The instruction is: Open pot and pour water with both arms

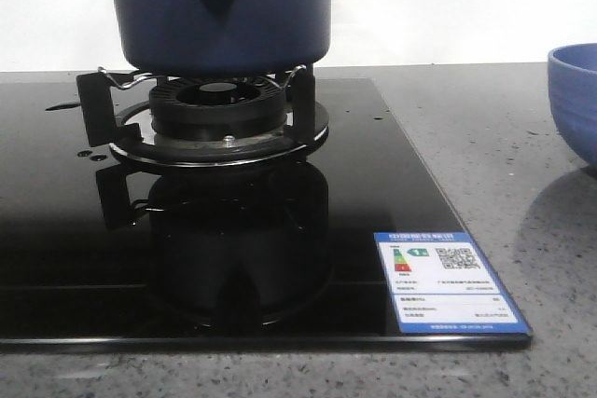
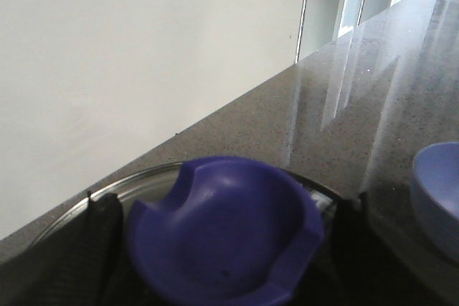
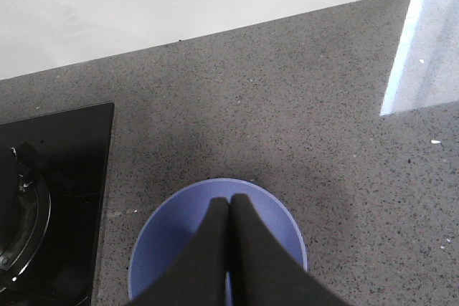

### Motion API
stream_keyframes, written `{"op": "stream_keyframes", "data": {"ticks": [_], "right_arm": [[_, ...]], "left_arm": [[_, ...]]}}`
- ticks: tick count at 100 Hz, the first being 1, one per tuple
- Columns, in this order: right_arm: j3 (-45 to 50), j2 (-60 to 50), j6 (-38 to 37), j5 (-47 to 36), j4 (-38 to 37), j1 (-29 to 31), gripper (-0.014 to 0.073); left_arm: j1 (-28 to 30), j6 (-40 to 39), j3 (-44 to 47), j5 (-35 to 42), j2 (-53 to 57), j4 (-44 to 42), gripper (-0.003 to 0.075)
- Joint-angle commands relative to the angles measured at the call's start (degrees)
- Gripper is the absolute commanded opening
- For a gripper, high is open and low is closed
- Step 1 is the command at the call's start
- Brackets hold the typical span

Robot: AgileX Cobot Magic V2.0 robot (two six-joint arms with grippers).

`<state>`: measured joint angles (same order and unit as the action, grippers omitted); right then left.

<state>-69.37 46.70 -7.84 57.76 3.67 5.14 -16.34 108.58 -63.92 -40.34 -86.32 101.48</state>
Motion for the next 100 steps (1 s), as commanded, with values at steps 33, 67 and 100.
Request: {"op": "stream_keyframes", "data": {"ticks": [33,67,100], "right_arm": [[10.3,-10.4,14.4,-17.3,0.8,-5.8,-0.0063],[37.2,-34.1,15.7,-34.4,6.1,-11.6,-0.0063],[41.7,-41.0,15.7,-38.8,6.8,-11.8,-0.0063]], "left_arm": [[-0.3,-8.7,5.5,12.8,24.4,-0.5,0.0354],[-0.3,-8.7,30.3,30.1,57.8,-0.5,-0.002],[-0.3,-8.7,42.5,32.4,75.2,-0.4,-0.002]]}}
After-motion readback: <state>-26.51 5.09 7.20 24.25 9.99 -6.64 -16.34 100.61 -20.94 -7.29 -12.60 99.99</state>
